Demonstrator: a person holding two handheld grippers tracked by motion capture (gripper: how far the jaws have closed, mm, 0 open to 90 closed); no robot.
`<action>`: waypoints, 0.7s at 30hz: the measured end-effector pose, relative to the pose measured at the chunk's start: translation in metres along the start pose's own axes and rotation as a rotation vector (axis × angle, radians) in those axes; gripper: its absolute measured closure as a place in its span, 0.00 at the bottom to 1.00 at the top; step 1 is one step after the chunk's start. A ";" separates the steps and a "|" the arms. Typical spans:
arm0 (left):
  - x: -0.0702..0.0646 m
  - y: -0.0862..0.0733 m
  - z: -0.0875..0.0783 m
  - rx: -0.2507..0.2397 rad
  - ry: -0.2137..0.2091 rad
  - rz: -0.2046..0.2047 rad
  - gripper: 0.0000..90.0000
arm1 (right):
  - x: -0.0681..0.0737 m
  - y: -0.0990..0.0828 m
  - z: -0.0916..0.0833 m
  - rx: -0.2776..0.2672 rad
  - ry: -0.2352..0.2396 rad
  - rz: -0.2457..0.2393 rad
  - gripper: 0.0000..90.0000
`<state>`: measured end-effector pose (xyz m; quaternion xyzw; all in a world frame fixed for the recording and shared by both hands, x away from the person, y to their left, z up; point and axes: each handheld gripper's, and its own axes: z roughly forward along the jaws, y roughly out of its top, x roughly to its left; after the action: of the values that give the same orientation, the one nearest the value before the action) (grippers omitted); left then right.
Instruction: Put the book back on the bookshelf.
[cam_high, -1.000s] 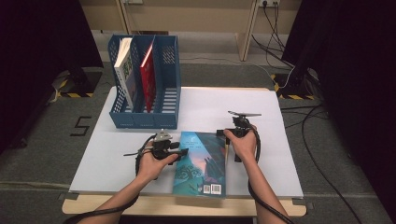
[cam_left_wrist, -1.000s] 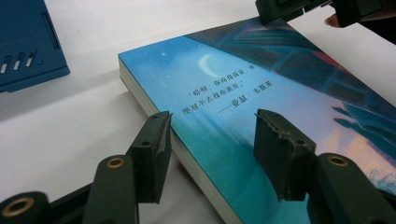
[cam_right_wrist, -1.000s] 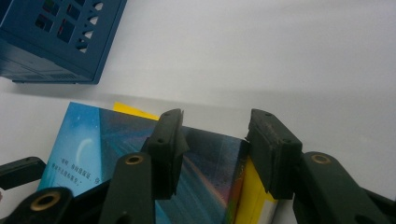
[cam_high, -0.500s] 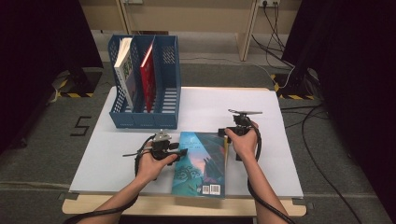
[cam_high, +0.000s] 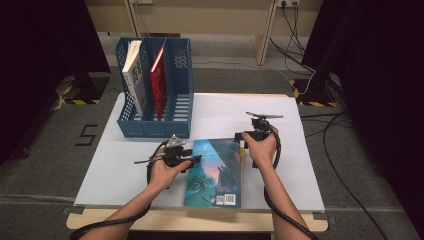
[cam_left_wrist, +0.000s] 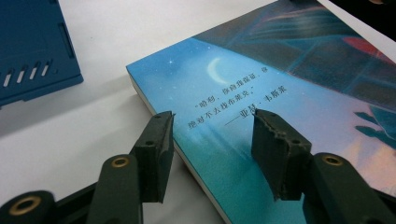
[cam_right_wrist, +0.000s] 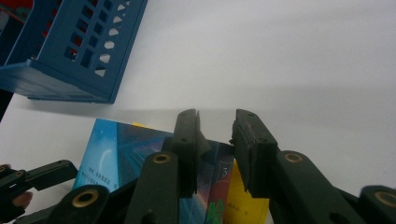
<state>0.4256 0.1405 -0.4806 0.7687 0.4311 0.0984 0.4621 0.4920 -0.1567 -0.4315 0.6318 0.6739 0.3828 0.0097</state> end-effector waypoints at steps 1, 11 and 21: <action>0.000 0.001 0.001 0.004 -0.001 0.000 0.54 | 0.000 0.001 -0.001 -0.001 -0.001 0.004 0.79; 0.005 0.009 0.000 -0.026 0.019 -0.021 0.57 | -0.012 0.007 -0.008 -0.012 -0.024 0.039 0.80; 0.003 0.003 -0.002 0.032 -0.003 0.015 0.59 | -0.009 0.006 -0.011 -0.038 -0.082 0.001 0.79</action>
<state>0.4280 0.1430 -0.4773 0.7793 0.4262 0.0940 0.4497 0.4931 -0.1705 -0.4249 0.6468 0.6654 0.3693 0.0490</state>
